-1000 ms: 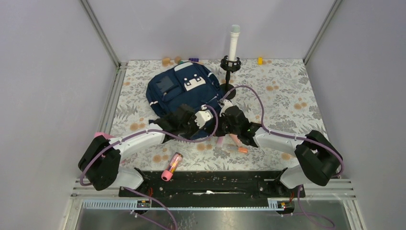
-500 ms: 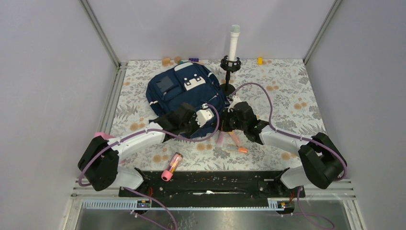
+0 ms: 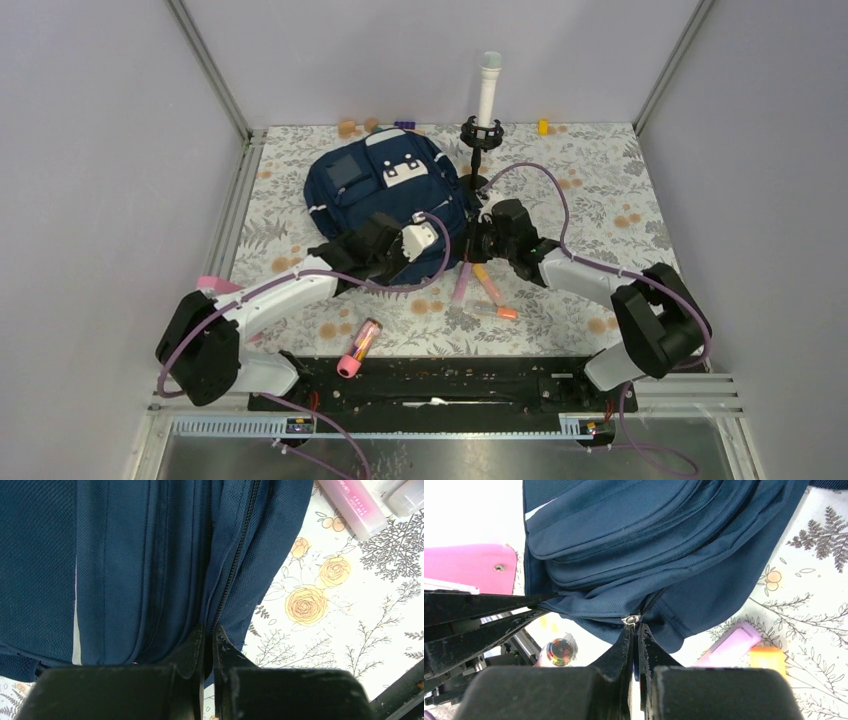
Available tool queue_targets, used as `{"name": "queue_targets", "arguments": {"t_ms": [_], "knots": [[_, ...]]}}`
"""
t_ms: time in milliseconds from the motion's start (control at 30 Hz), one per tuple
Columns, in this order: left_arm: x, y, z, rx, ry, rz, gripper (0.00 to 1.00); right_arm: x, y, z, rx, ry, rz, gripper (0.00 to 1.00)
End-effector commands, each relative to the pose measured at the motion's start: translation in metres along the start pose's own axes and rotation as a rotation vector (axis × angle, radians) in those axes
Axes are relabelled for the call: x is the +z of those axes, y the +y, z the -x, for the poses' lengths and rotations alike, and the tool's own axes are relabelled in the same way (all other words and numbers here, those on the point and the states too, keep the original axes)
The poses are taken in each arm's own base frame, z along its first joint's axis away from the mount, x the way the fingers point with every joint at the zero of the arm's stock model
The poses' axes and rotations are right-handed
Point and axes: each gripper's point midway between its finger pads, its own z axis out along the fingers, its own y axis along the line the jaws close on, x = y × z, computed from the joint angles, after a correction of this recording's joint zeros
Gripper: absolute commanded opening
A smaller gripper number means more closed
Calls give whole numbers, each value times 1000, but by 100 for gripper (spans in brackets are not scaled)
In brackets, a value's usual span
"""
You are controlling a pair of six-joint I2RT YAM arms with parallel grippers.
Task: Pack the student bag
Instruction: Zip the student bag at the center of the board.
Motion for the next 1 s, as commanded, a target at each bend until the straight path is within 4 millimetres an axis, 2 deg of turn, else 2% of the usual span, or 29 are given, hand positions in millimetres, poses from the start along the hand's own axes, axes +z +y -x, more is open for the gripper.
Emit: {"name": "queue_targets", "arguments": {"t_ms": [0,233,500,667,867,900,933,967], "knots": [[-29,52,-27,-22,111,223,0,3,-47,26,-12,-53,-165,0],[-37,67,-32,-48,112,272,0,14,-65,32,8,-39,-196,0],[-42,78,-40,-44,150,338,0,10,-79,20,12,-22,-227,0],[-46,85,-43,-45,167,379,0,8,-75,14,14,-14,-198,0],[-56,91,-28,-58,99,403,1,3,-64,8,32,-14,-139,0],[-60,91,-23,-62,69,408,13,2,-61,6,39,-16,-124,0],[-63,92,-18,-70,44,409,35,1,-58,4,45,-16,-109,0],[-67,92,-12,-79,10,416,51,2,-56,0,56,-14,-97,0]]}}
